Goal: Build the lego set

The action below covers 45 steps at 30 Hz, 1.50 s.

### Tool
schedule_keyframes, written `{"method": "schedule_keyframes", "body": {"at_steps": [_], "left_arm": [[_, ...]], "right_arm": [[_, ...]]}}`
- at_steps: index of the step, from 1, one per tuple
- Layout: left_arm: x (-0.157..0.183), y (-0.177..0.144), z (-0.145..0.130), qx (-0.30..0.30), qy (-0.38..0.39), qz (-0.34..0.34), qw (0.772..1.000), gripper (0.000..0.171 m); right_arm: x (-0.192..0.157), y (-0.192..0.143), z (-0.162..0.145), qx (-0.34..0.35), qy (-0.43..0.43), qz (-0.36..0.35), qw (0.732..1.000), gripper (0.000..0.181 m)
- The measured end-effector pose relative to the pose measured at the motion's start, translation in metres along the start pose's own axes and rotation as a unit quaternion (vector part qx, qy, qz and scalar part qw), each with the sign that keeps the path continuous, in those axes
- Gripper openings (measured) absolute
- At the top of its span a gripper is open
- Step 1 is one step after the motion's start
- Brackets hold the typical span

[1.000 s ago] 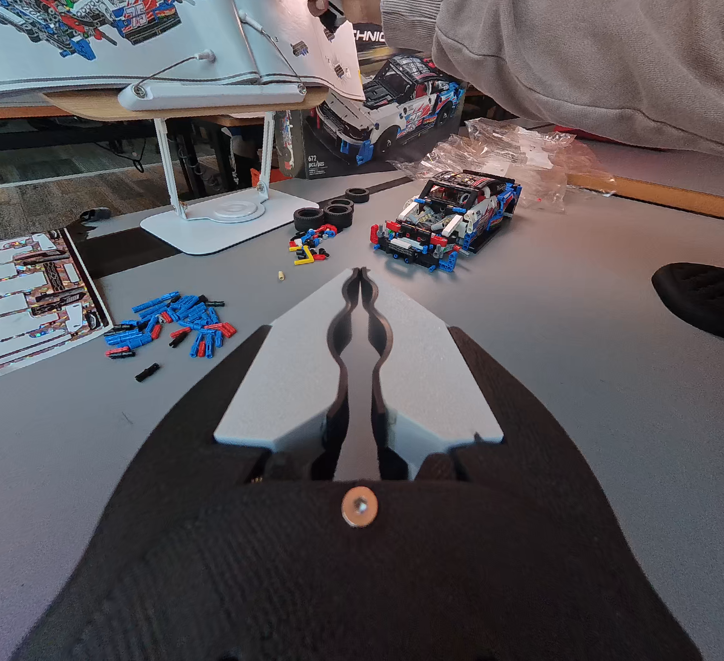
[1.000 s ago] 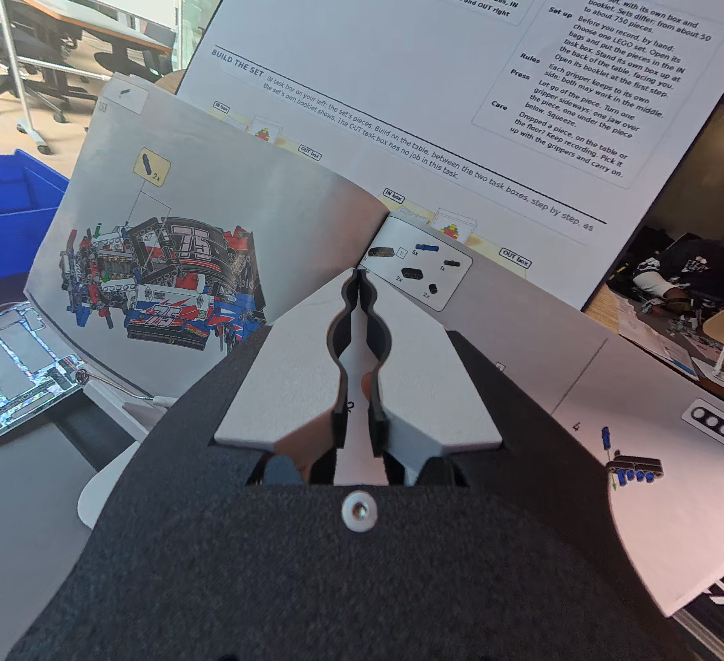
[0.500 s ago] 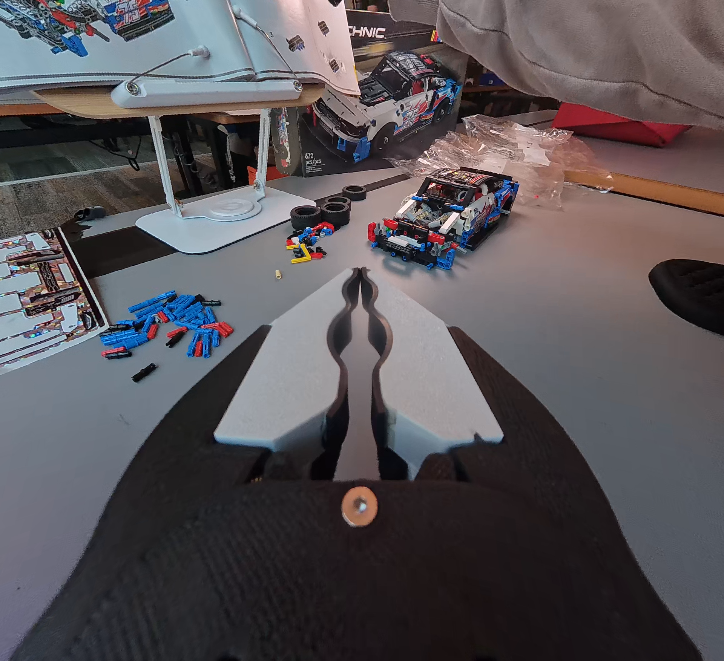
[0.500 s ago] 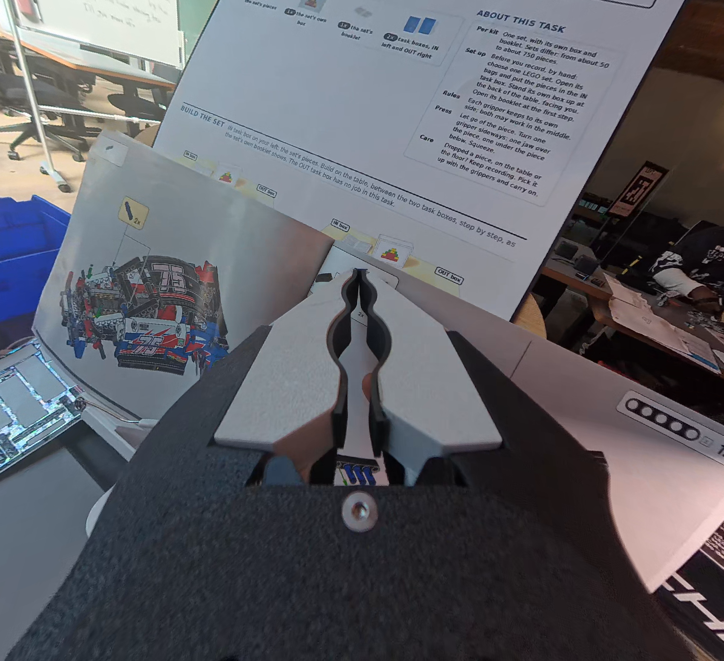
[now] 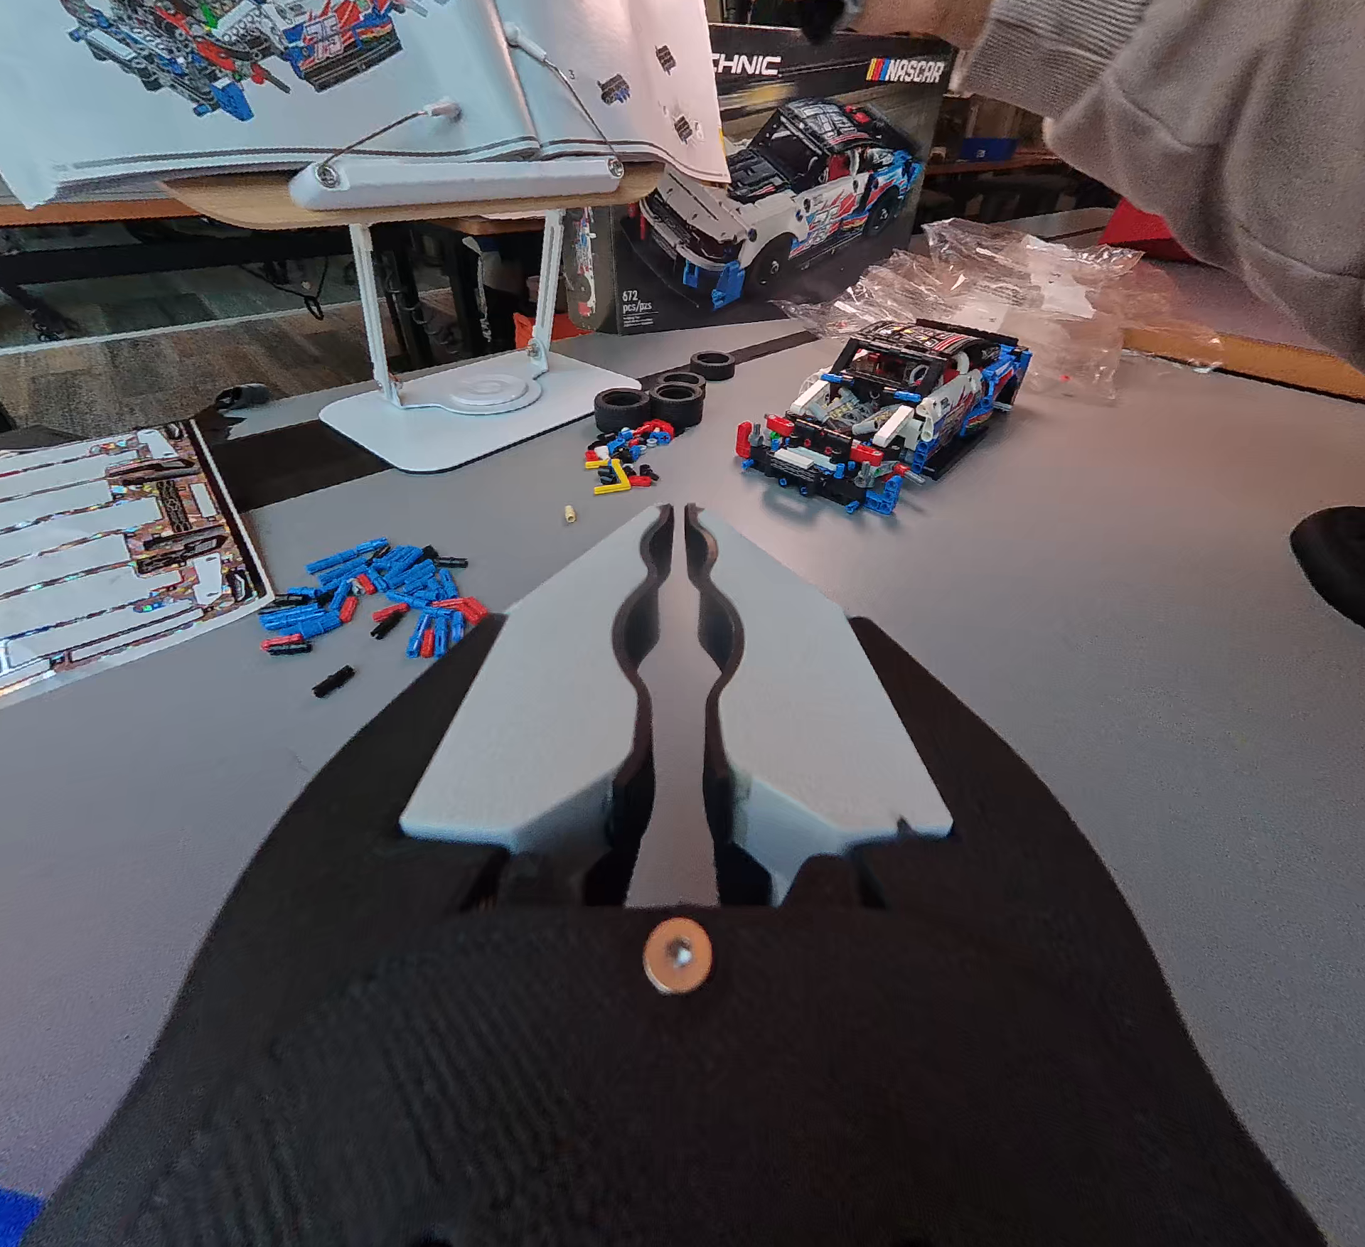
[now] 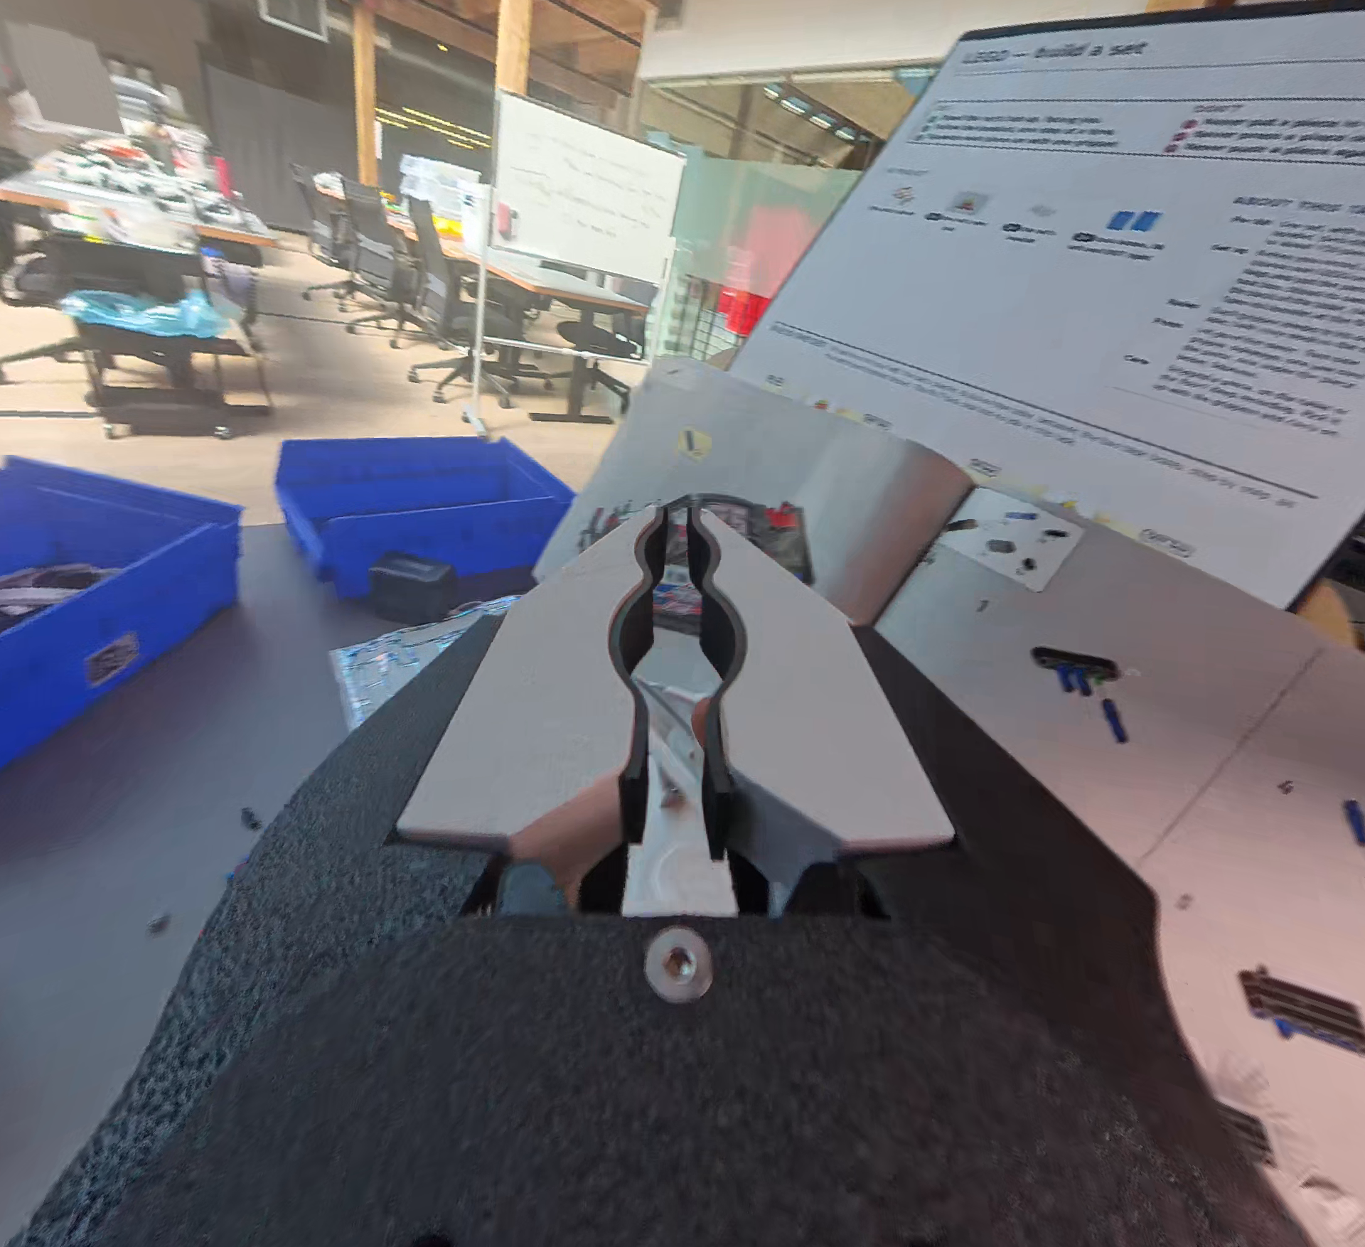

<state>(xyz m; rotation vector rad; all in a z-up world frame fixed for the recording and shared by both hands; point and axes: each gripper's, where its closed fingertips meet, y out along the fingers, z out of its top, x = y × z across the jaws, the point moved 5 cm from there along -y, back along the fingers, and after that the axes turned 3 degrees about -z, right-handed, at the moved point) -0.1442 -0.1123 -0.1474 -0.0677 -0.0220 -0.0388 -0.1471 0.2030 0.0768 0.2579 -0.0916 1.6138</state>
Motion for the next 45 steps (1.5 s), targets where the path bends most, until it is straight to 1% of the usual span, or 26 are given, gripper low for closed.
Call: {"method": "schedule_keyframes", "body": {"at_steps": [3,6,7,8,10,11,12,13,15,16,18,19,21,23,25,27,29,32,38,43,45], "left_arm": [[-0.007,-0.002,0.001,-0.004,0.007,0.020,1.000,0.001],[-0.018,-0.004,0.004,-0.016,0.030,0.051,0.998,0.002],[-0.022,-0.005,0.007,-0.027,0.046,0.062,0.997,0.003],[-0.026,-0.005,0.012,-0.041,0.069,0.072,0.994,0.003],[-0.036,-0.005,0.033,-0.072,0.128,0.089,0.985,0.001],[-0.044,-0.004,0.042,-0.109,0.152,0.086,0.979,0.000],[-0.051,0.000,0.048,-0.165,0.163,0.066,0.971,0.001],[-0.061,0.005,0.050,-0.224,0.153,0.039,0.962,0.005],[-0.080,0.019,0.050,-0.314,0.110,-0.027,0.943,0.012],[-0.090,0.028,0.044,-0.352,0.106,-0.061,0.928,0.014],[-0.116,0.043,0.023,-0.418,0.127,-0.089,0.895,0.014],[-0.127,0.050,0.011,-0.439,0.124,-0.101,0.884,0.014],[-0.148,0.064,-0.009,-0.460,0.133,-0.103,0.872,0.014],[-0.163,0.073,-0.022,-0.474,0.158,-0.104,0.860,0.016],[-0.167,0.080,-0.032,-0.486,0.151,-0.125,0.852,0.015],[-0.172,0.082,-0.043,-0.514,0.152,-0.136,0.833,0.016],[-0.174,0.084,-0.050,-0.526,0.153,-0.145,0.824,0.015],[-0.178,0.087,-0.054,-0.530,0.167,-0.141,0.819,0.015],[-0.179,0.090,-0.054,-0.538,0.170,-0.152,0.811,0.014],[-0.178,0.086,-0.055,-0.555,0.176,-0.172,0.795,0.010],[-0.182,0.084,-0.054,-0.559,0.186,-0.168,0.790,0.007]], "right_arm": [[-0.072,-0.058,-0.015,-0.012,0.039,0.076,0.996,0.007],[-0.137,-0.118,-0.050,-0.058,0.077,0.116,0.988,0.012],[-0.154,-0.136,-0.063,-0.067,0.088,0.115,0.987,0.011],[-0.168,-0.152,-0.077,-0.077,0.100,0.110,0.986,0.011],[-0.189,-0.179,-0.104,-0.095,0.130,0.098,0.982,0.010],[-0.197,-0.190,-0.116,-0.099,0.145,0.089,0.980,0.009],[-0.202,-0.199,-0.126,-0.097,0.157,0.083,0.979,0.008],[-0.204,-0.206,-0.135,-0.093,0.168,0.076,0.978,0.006],[-0.201,-0.214,-0.146,-0.078,0.195,0.062,0.976,0.006],[-0.198,-0.215,-0.149,-0.072,0.210,0.059,0.973,0.006],[-0.192,-0.217,-0.146,-0.065,0.229,0.059,0.970,0.007],[-0.189,-0.218,-0.143,-0.058,0.227,0.060,0.970,0.008],[-0.186,-0.221,-0.141,-0.049,0.211,0.049,0.975,0.007],[-0.187,-0.223,-0.145,-0.058,0.195,0.043,0.978,0.007],[-0.187,-0.226,-0.148,-0.066,0.183,0.040,0.980,0.006],[-0.185,-0.226,-0.151,-0.072,0.175,0.036,0.981,0.006],[-0.183,-0.226,-0.152,-0.072,0.180,0.036,0.980,0.006],[-0.181,-0.226,-0.155,-0.075,0.190,0.035,0.978,0.006],[-0.179,-0.225,-0.160,-0.082,0.198,0.034,0.976,0.006],[-0.178,-0.226,-0.162,-0.086,0.203,0.033,0.975,0.006],[-0.177,-0.226,-0.163,-0.089,0.205,0.032,0.974,0.006]]}}
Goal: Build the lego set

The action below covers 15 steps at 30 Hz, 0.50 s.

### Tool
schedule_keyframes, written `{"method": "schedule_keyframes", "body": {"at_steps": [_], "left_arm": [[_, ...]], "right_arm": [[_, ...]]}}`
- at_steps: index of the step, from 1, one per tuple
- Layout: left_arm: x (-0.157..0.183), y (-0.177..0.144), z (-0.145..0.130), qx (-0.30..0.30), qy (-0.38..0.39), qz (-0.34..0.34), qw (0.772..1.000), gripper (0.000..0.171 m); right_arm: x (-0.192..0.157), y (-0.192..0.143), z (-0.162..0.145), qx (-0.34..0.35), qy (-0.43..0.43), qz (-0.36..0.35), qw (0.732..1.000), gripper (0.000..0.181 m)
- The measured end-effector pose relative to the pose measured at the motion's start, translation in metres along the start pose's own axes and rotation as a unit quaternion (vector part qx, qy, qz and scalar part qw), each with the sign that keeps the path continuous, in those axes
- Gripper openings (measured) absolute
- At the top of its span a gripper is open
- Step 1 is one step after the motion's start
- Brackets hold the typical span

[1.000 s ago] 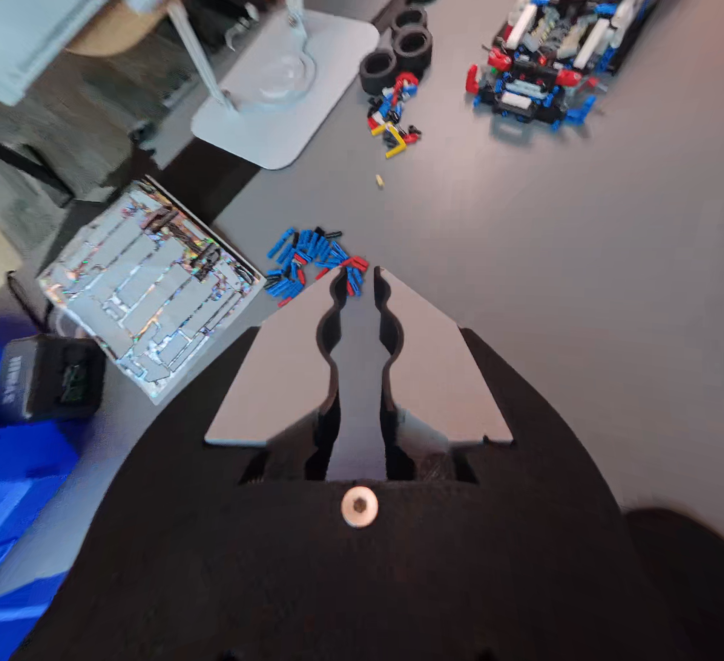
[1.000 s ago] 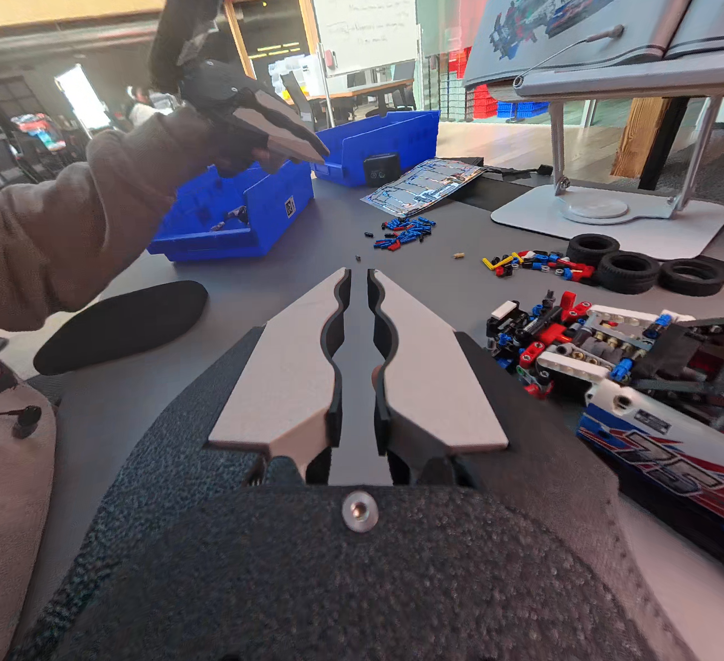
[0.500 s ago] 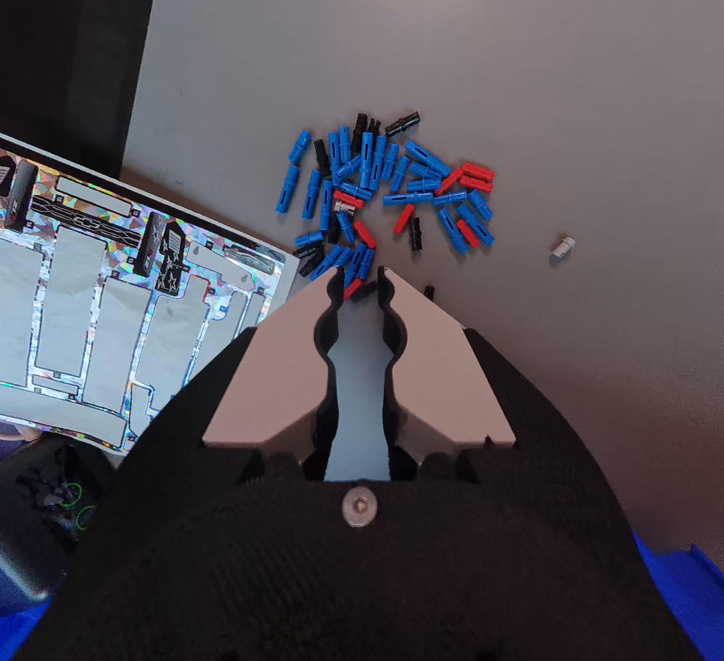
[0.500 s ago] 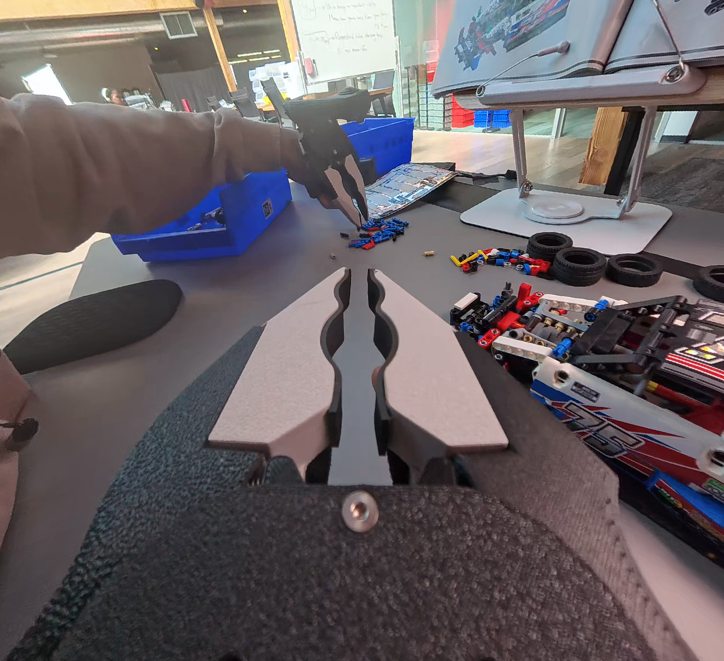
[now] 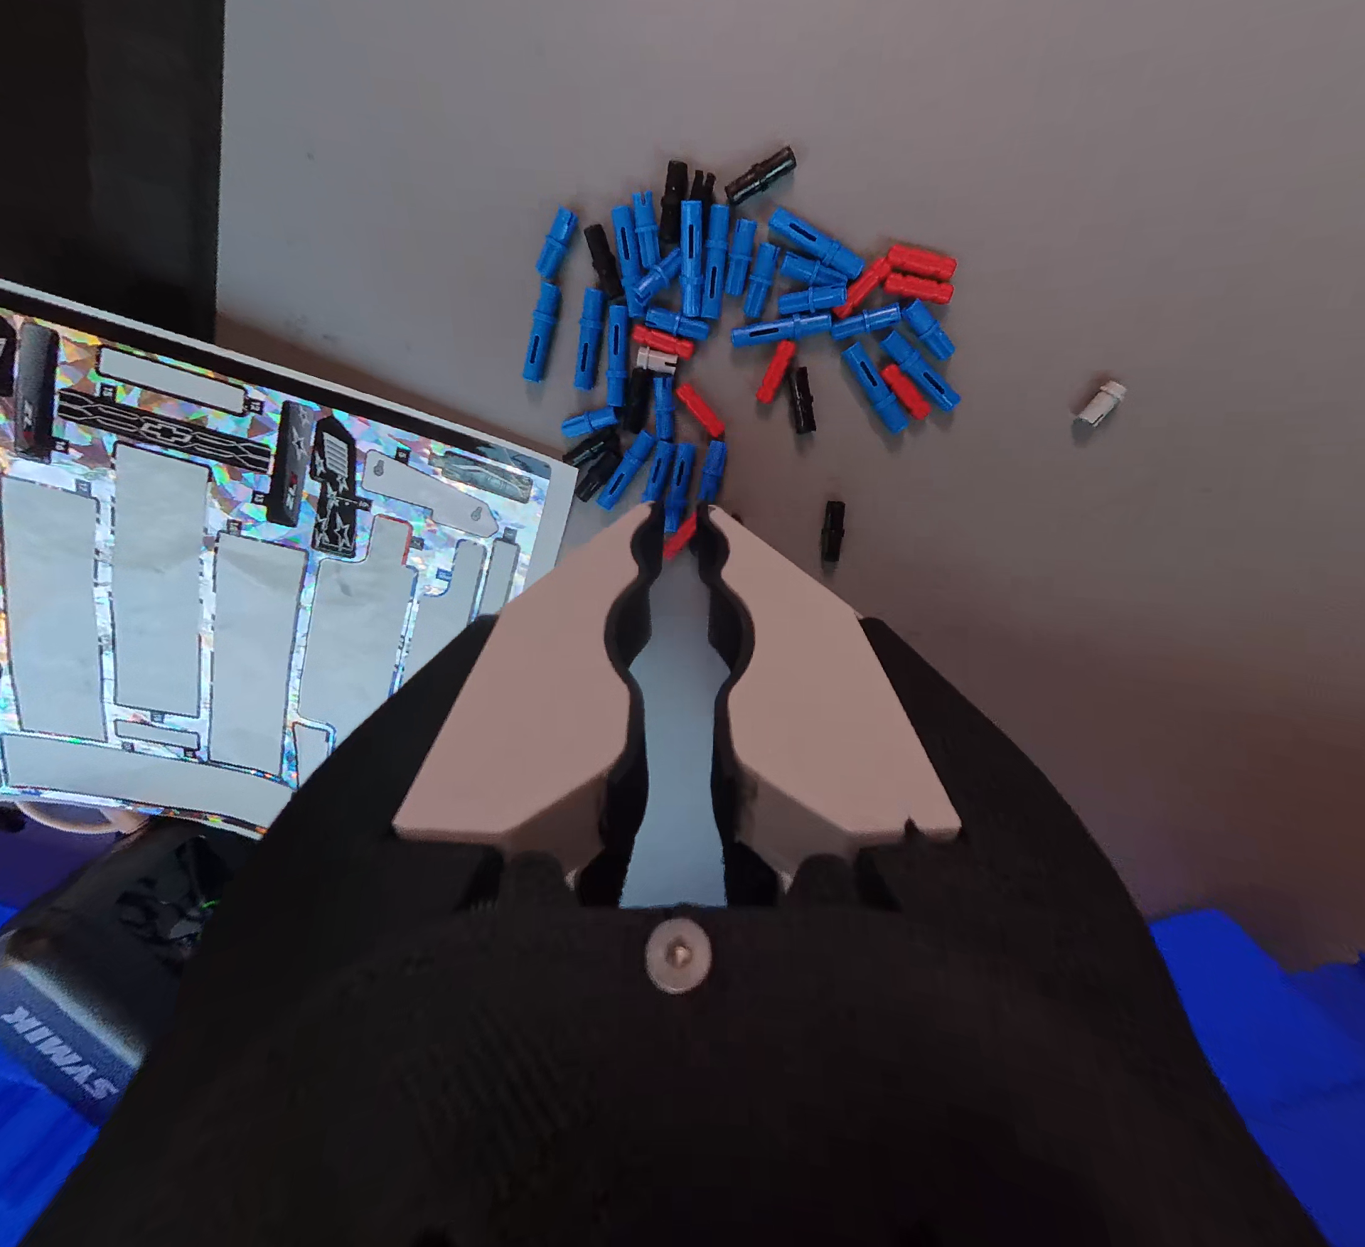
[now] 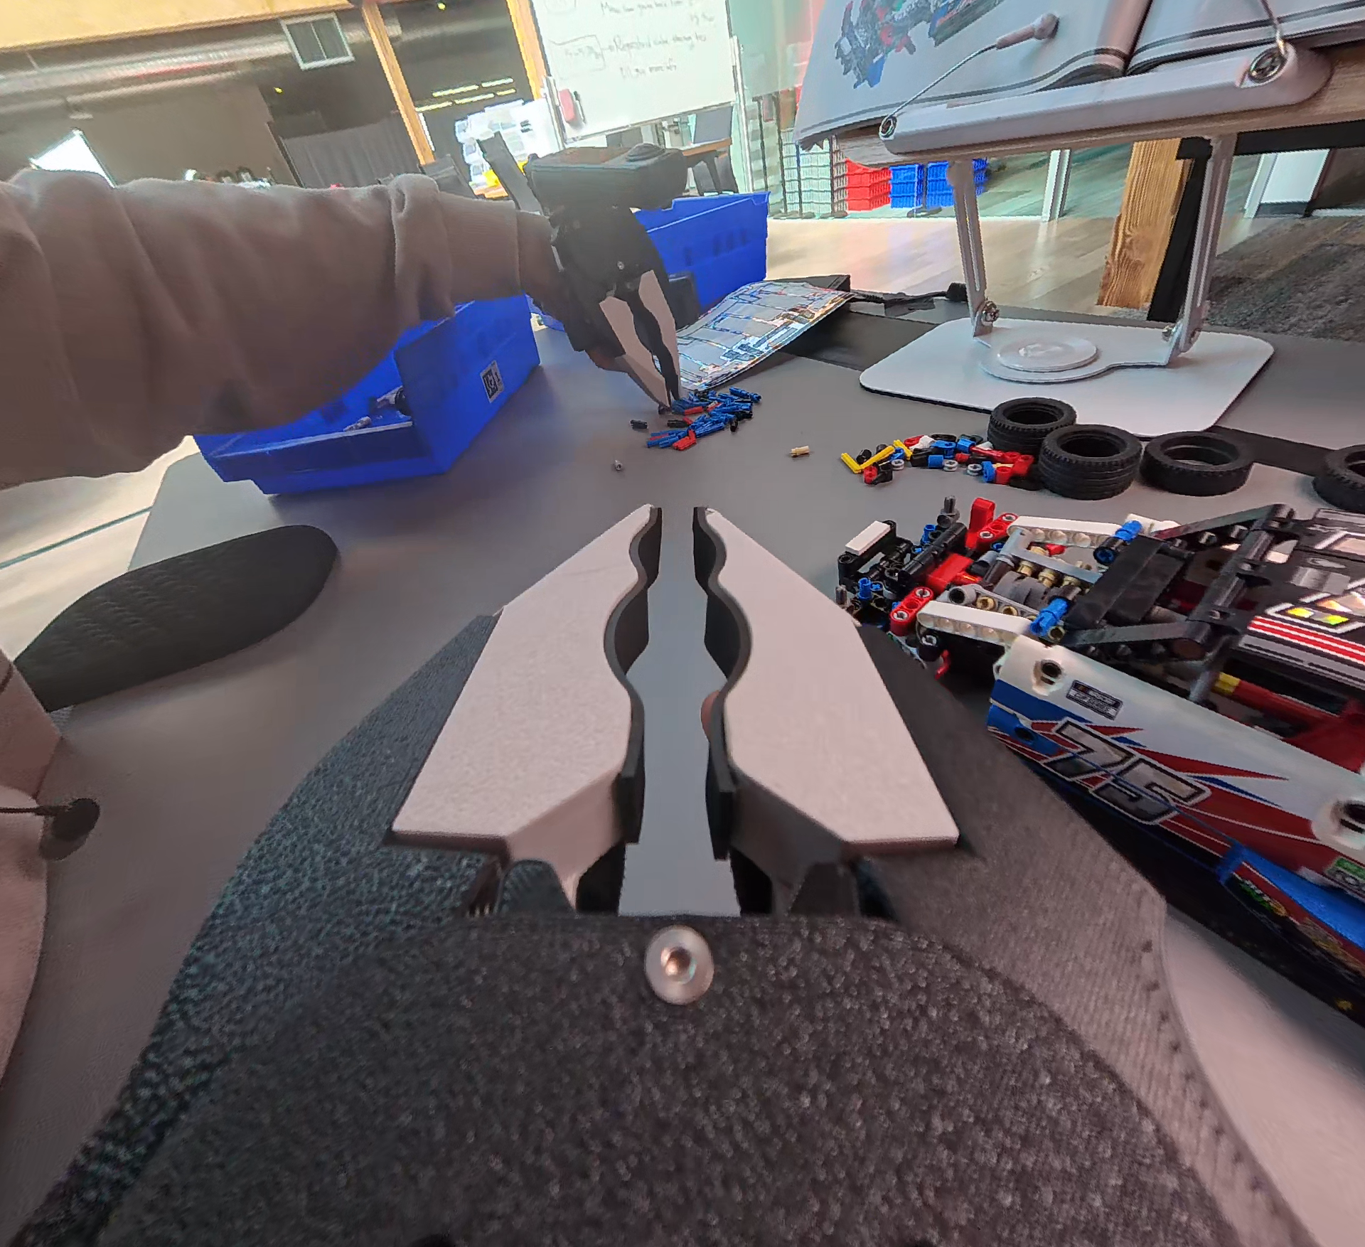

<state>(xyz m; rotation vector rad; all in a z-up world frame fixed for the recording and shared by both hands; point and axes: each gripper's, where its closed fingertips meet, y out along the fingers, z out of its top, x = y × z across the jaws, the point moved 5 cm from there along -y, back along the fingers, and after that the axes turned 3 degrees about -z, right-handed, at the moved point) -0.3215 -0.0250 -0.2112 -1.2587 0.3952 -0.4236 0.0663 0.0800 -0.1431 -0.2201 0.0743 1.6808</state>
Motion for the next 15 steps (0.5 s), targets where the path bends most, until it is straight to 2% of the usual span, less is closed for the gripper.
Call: {"method": "schedule_keyframes", "body": {"at_steps": [15], "left_arm": [[-0.0039,0.0039,0.0025,-0.001,0.027,0.017,0.999,0.009]], "right_arm": [[0.0012,0.0015,-0.0048,-0.014,0.003,0.001,1.000,0.006]]}}
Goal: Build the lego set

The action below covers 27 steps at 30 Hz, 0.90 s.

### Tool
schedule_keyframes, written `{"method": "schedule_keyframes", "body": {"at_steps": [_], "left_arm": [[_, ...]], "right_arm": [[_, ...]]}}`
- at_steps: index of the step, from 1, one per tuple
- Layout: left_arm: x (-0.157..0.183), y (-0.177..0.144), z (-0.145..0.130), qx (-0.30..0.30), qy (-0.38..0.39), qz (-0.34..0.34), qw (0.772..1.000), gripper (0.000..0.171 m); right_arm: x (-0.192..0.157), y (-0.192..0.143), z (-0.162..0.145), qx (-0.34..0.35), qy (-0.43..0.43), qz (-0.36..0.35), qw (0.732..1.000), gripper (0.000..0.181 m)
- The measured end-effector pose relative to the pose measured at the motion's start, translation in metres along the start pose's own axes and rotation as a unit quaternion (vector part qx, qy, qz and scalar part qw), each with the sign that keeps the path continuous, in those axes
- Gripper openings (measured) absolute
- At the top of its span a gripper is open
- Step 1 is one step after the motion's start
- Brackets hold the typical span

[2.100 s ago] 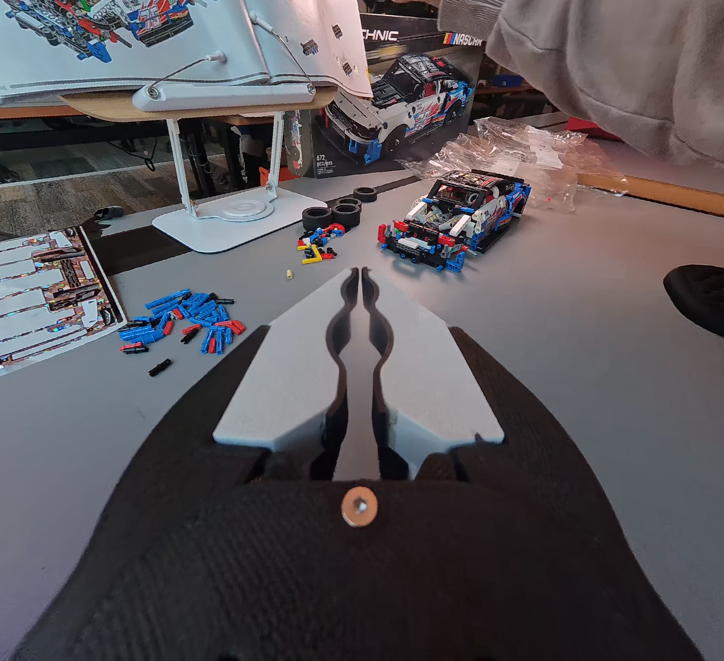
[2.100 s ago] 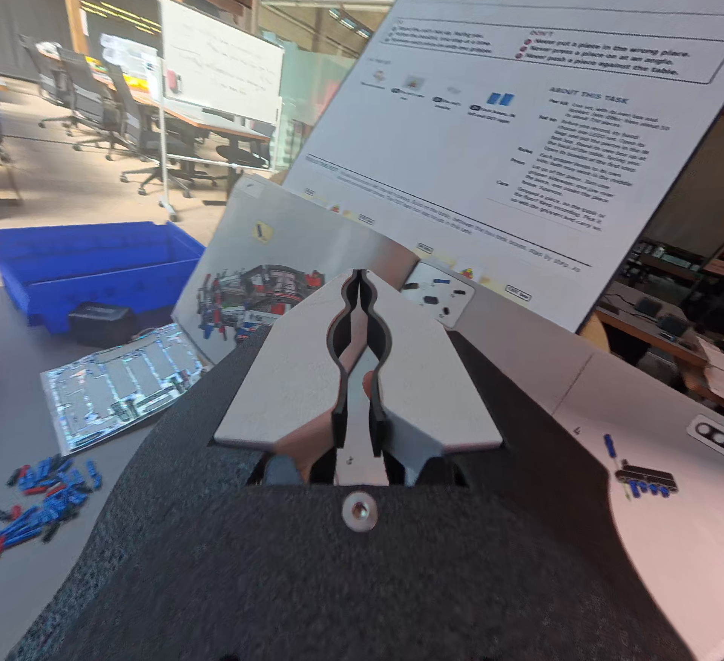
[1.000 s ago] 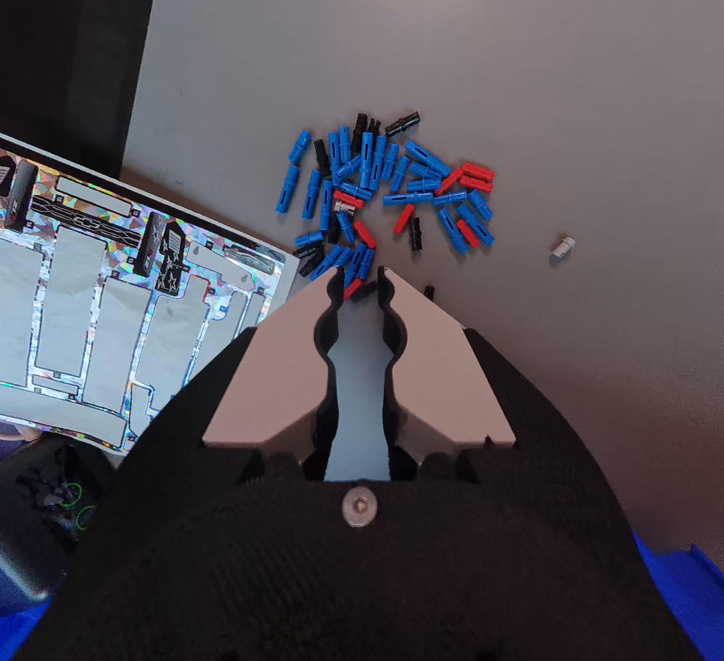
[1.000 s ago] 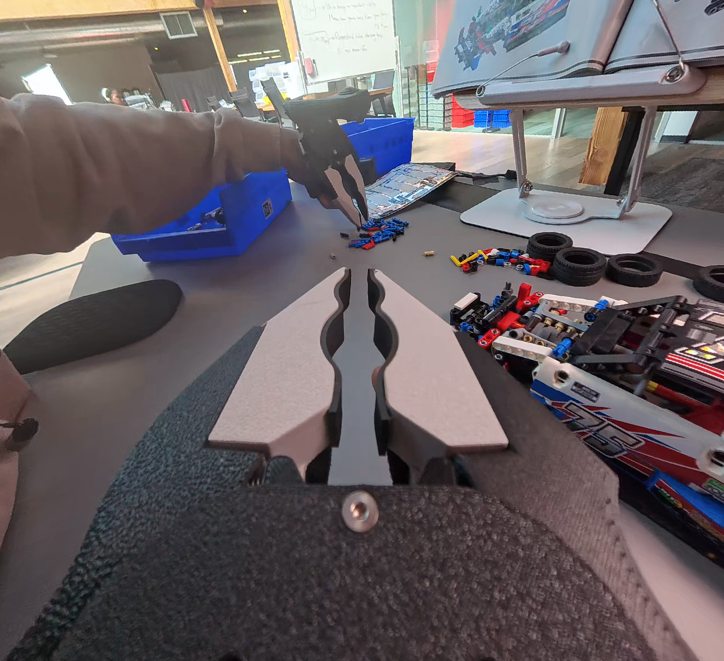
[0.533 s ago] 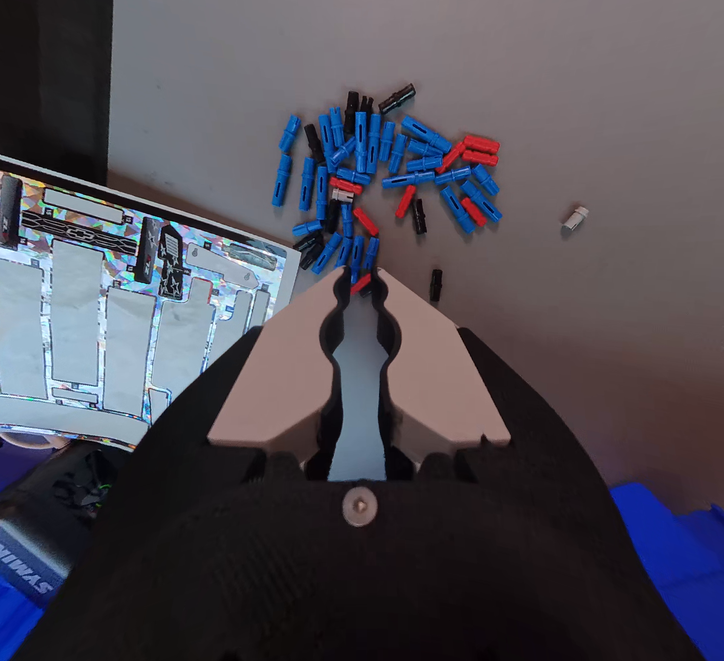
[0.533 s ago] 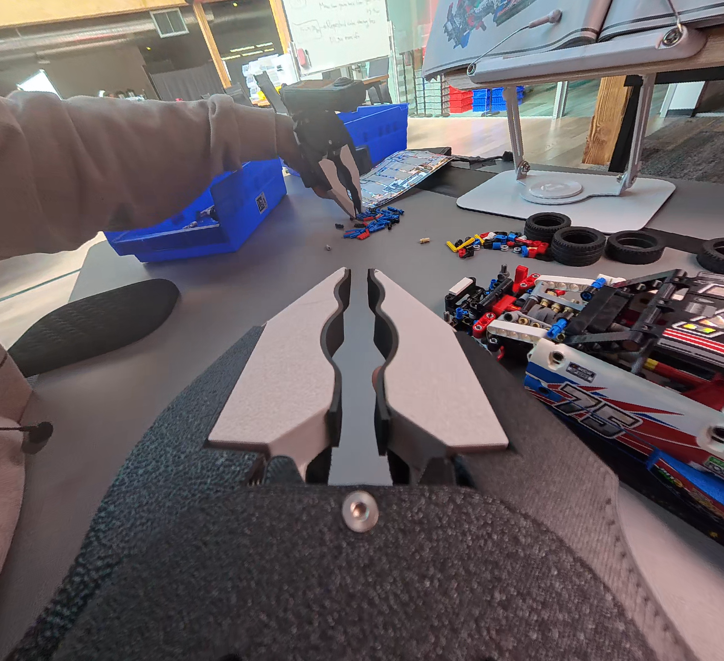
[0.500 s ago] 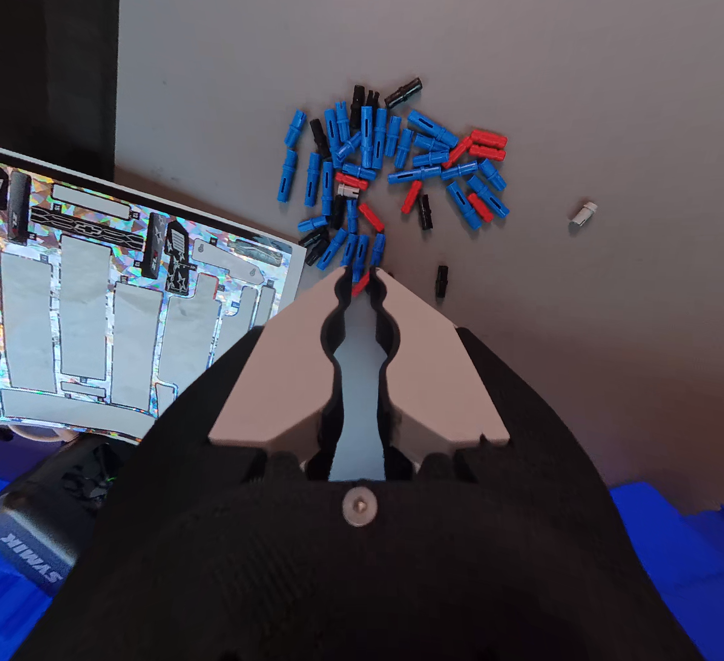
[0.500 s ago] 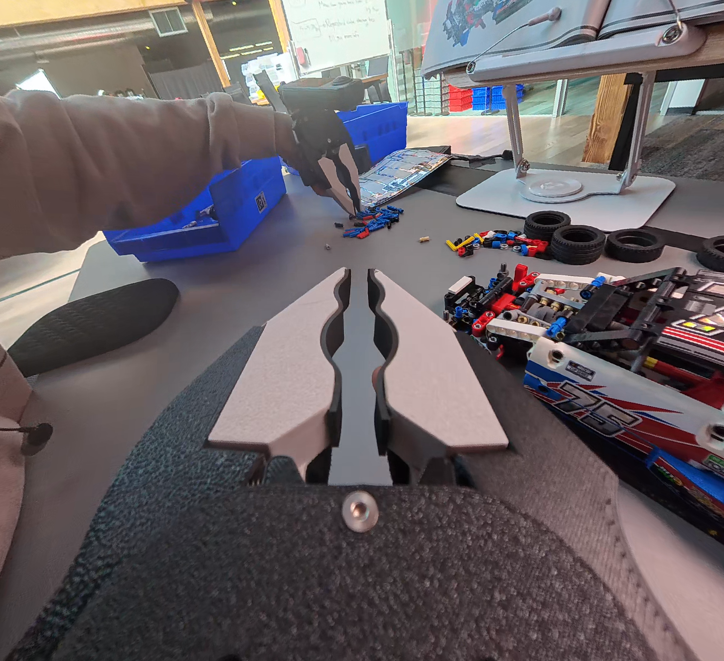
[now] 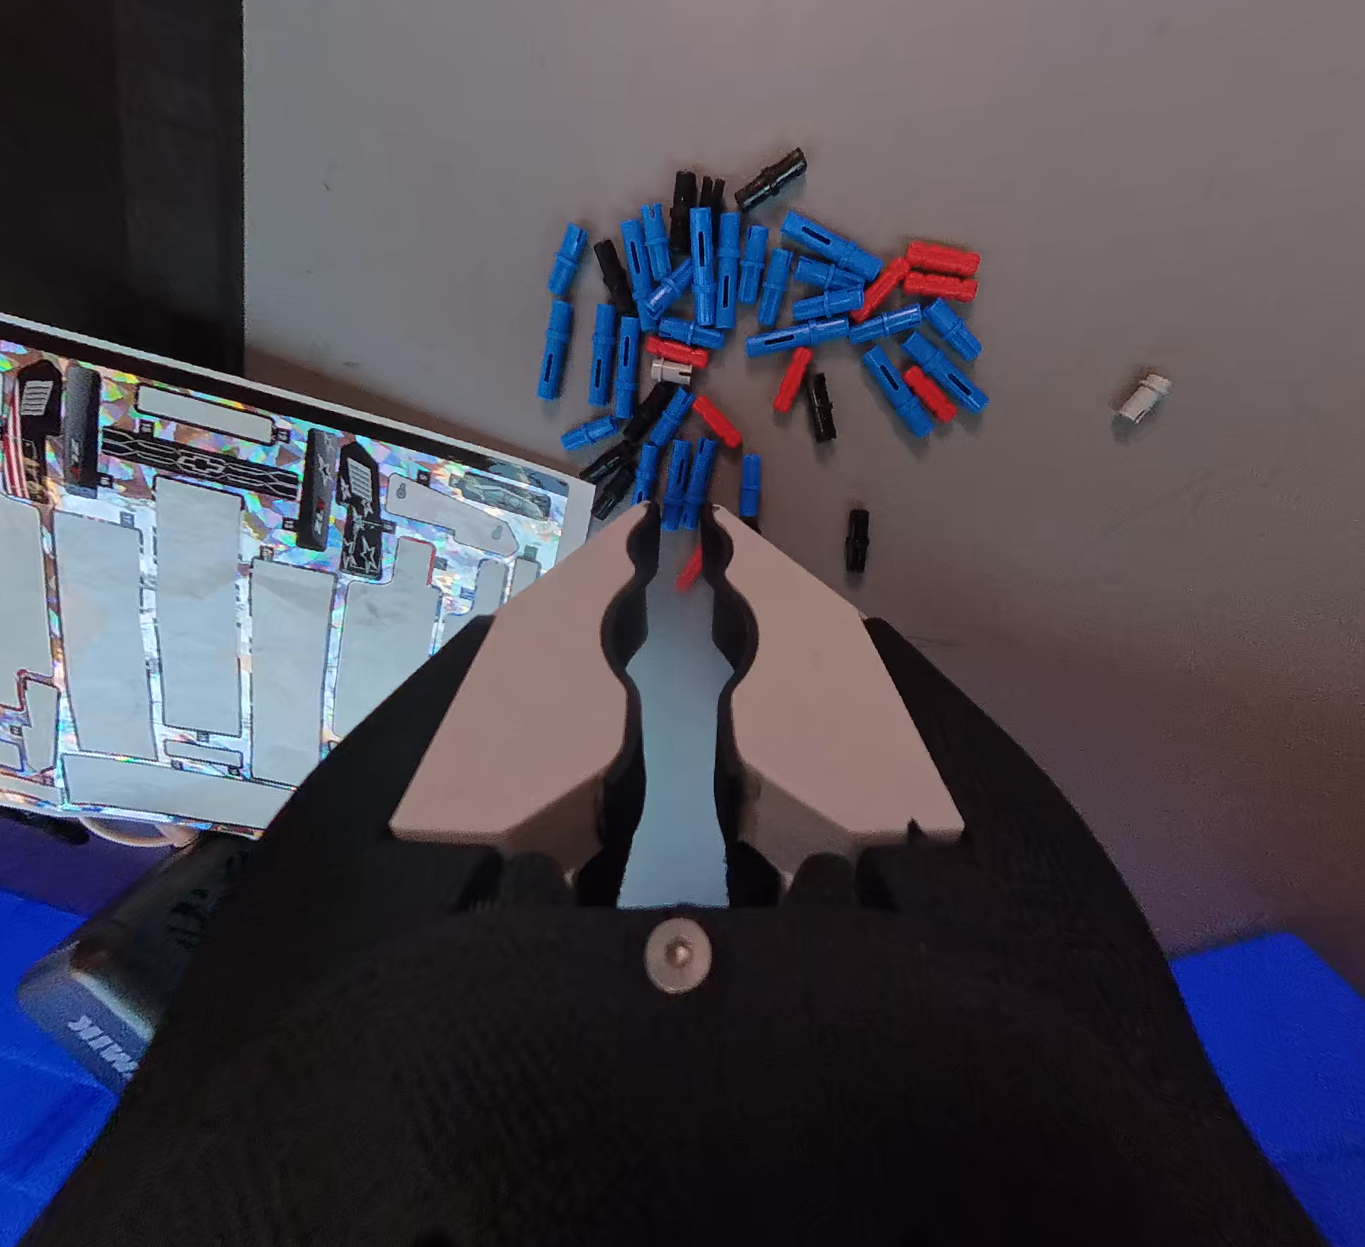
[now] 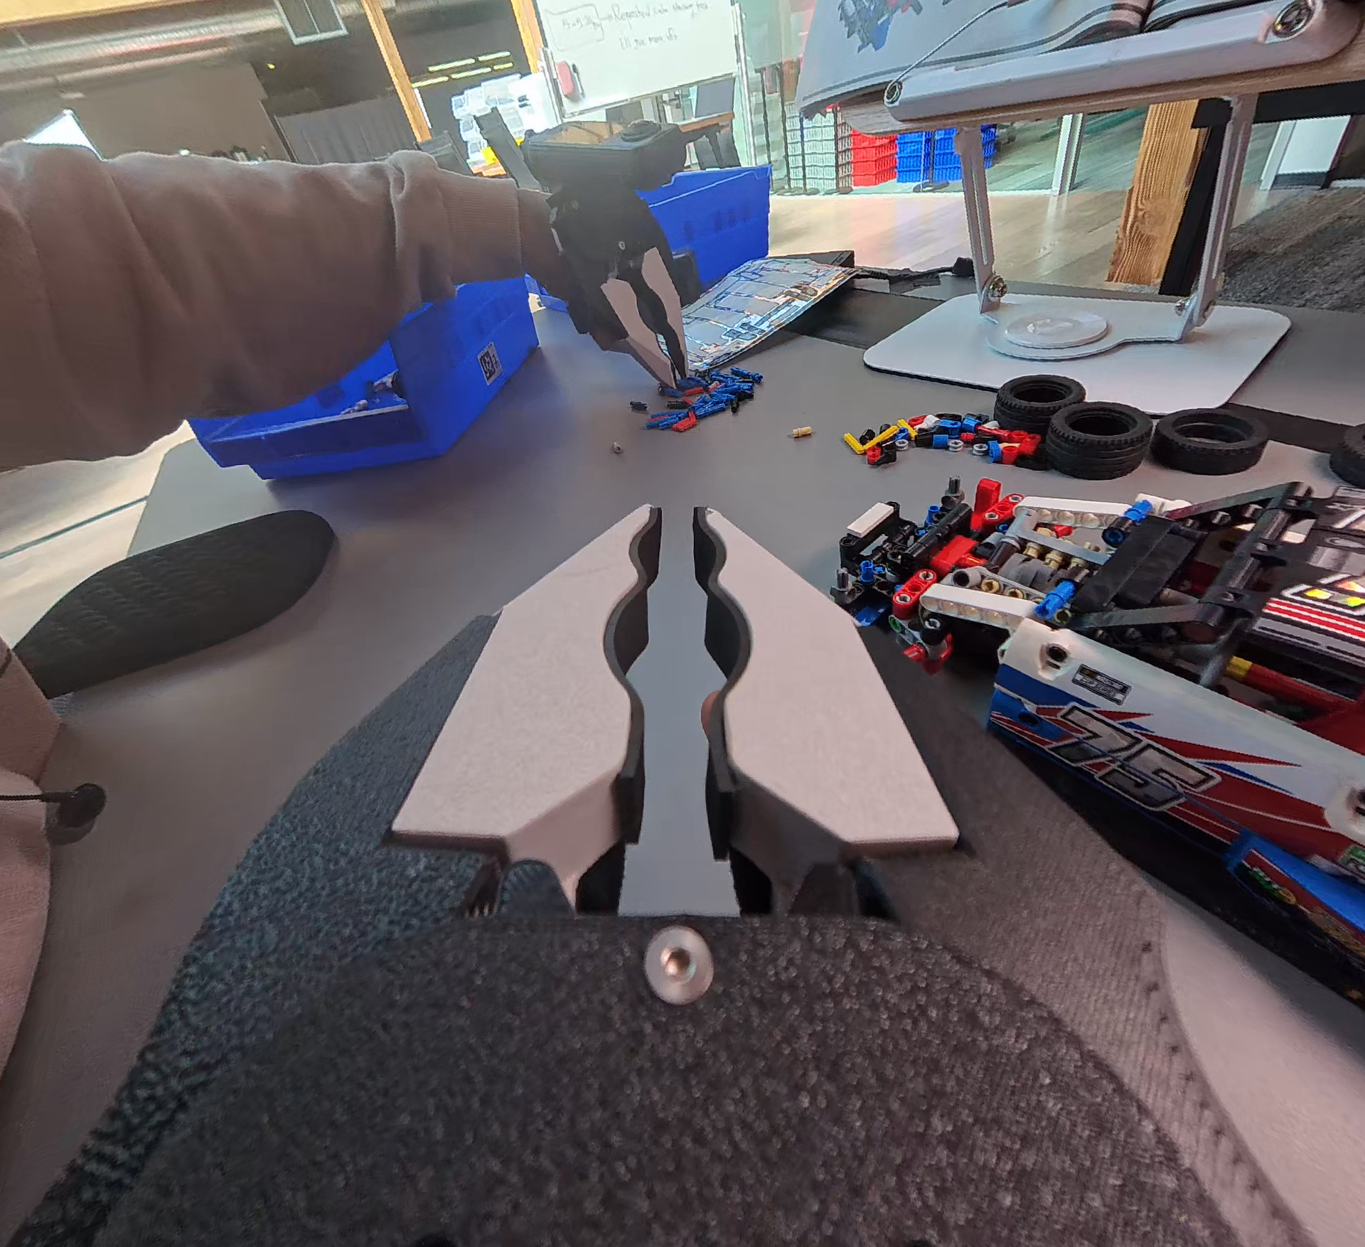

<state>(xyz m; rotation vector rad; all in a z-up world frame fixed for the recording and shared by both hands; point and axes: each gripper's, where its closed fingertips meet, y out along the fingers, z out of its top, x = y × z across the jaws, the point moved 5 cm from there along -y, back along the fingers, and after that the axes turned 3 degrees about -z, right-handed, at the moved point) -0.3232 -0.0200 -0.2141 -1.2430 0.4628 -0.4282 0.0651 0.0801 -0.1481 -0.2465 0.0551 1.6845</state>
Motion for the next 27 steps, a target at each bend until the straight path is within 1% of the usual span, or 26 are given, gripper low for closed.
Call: {"method": "schedule_keyframes", "body": {"at_steps": [2,7,11,12,14,19,24,27], "left_arm": [[-0.002,0.000,0.000,-0.002,0.002,0.006,1.000,0.009],[0.000,0.000,0.001,0.000,-0.015,-0.016,1.000,0.008],[0.001,0.000,0.002,-0.004,-0.003,-0.020,1.000,0.008],[0.001,-0.002,0.003,0.006,0.001,-0.016,1.000,0.000],[0.000,-0.010,0.006,0.023,0.003,-0.010,1.000,0.000],[0.008,-0.014,0.000,0.003,0.014,-0.003,1.000,0.000],[0.004,-0.012,-0.002,0.012,-0.023,0.013,1.000,0.000],[-0.001,-0.007,0.000,0.021,-0.051,0.013,0.998,0.014]], "right_arm": [[0.000,0.000,0.000,0.000,0.000,0.000,1.000,0.006],[0.000,0.000,-0.001,-0.003,0.002,0.002,1.000,0.007],[0.000,0.001,-0.002,-0.006,0.000,0.002,1.000,0.006],[0.000,0.000,-0.002,-0.006,-0.001,0.002,1.000,0.006],[0.000,0.000,-0.002,-0.005,-0.001,0.001,1.000,0.006],[-0.001,0.000,-0.002,-0.005,0.001,0.004,1.000,0.006],[-0.003,0.000,0.000,-0.003,-0.007,0.006,1.000,0.006],[-0.004,-0.001,0.000,-0.003,-0.009,0.005,1.000,0.006]]}}
